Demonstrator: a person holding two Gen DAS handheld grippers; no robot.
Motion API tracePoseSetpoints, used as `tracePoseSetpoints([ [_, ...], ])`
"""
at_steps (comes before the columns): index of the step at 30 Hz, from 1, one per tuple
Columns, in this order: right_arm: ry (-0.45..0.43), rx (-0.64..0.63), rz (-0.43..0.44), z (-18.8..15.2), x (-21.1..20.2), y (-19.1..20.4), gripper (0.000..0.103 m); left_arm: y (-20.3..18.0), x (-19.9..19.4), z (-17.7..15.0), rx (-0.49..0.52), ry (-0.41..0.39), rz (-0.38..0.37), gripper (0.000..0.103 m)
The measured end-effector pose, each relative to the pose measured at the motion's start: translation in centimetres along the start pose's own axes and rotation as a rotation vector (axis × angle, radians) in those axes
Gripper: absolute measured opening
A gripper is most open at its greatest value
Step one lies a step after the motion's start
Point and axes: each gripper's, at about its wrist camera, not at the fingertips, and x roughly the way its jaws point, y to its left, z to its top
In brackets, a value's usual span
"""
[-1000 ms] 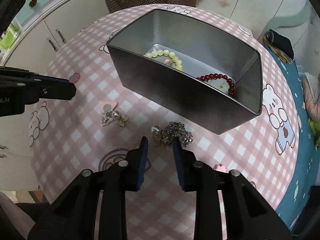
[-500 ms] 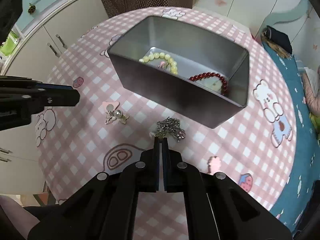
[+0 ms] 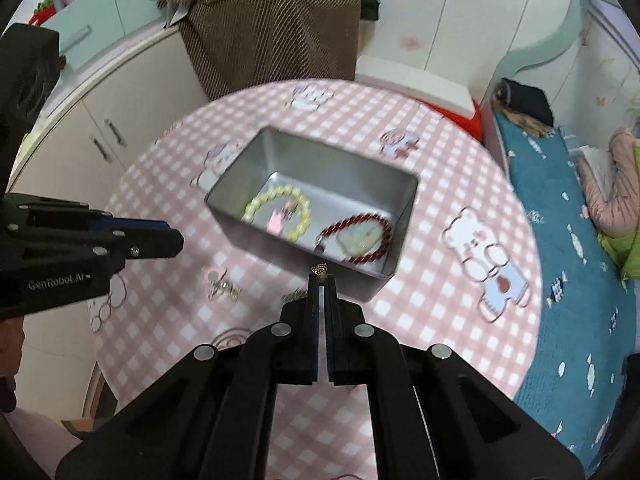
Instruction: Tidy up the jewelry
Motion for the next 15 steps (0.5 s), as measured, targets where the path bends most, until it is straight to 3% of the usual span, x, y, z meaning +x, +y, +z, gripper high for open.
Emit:
tracePoseSetpoints([
  [8,-0.053,0.013,-0.031,1.9,-1.0,-1.3,0.002,-1.9,-0.5,2.7,0.056,-0.042,-0.026,0.012],
  [15,-0.037,0.033,-0.040,2.7,-0.1,-2.1,0.002,-2.7,0.4,5.0,0.093,-0.042,-0.045,0.012],
])
